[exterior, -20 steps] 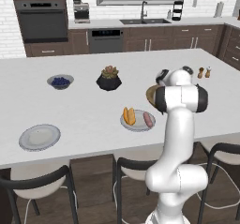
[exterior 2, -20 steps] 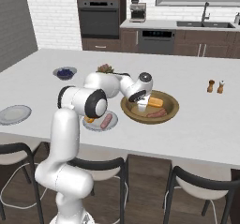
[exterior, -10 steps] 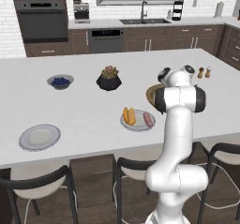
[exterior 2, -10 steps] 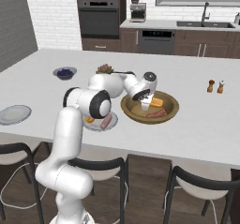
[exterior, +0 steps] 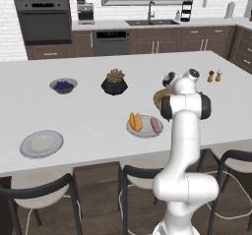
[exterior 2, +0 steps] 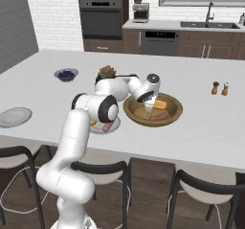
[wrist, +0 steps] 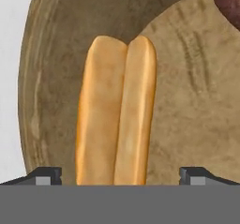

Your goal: Place one bun and one sausage from the bowl on each plate.

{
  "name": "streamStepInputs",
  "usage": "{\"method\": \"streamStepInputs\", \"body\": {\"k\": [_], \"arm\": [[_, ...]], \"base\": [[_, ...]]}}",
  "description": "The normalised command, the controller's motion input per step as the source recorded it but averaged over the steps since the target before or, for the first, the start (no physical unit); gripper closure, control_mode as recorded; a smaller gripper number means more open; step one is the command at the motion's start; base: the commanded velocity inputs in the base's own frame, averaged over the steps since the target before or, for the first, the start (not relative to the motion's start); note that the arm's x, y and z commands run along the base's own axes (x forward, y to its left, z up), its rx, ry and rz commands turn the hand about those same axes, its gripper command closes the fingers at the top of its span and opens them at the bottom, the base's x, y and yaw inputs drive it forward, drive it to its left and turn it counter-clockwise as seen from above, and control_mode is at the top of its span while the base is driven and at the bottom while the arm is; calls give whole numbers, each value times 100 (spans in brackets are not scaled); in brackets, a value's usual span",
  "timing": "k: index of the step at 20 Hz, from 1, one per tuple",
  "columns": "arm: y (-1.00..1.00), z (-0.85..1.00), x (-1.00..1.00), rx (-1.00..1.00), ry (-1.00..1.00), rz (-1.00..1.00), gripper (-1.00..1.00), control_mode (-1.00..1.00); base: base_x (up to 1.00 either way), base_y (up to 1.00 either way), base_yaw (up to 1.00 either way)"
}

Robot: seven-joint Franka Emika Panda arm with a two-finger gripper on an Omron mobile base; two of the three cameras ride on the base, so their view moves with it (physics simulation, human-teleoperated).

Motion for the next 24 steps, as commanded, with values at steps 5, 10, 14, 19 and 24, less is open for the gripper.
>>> {"method": "streamStepInputs", "body": {"k": [5, 10, 14, 19, 24], "arm": [[-24, -36, 7, 3, 0, 0, -100, -100], [-11, -19, 0, 1, 0, 0, -100, -100], [0, -26, 2, 0, 0, 0, -100, -100], [0, -25, 7, 0, 0, 0, -100, -100], [0, -4, 0, 0, 0, 0, -100, -100]], "base": [[0, 0, 0], [0, 0, 0], [0, 0, 0], [0, 0, 0], [0, 0, 0]]}}
